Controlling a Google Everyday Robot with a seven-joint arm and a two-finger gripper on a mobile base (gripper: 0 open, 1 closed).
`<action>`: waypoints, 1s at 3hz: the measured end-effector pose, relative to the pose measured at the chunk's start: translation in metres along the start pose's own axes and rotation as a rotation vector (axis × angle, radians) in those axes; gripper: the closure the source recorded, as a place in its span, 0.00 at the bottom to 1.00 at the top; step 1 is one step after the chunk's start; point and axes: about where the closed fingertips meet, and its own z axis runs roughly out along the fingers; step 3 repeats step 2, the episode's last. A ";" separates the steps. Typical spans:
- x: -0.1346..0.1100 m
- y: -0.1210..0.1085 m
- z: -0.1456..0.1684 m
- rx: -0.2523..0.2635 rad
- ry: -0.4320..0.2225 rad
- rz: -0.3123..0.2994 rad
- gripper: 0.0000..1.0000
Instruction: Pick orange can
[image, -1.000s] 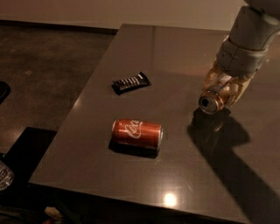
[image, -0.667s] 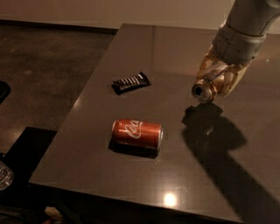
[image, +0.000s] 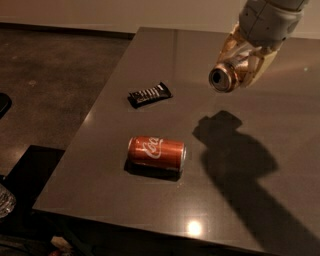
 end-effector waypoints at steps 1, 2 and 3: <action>0.004 -0.010 0.000 0.039 0.015 -0.001 1.00; 0.006 -0.018 0.000 0.067 0.024 -0.003 1.00; 0.006 -0.018 0.000 0.067 0.024 -0.003 1.00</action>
Offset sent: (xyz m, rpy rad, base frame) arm 0.0087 0.0030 0.0029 0.0120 -0.0345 -0.0042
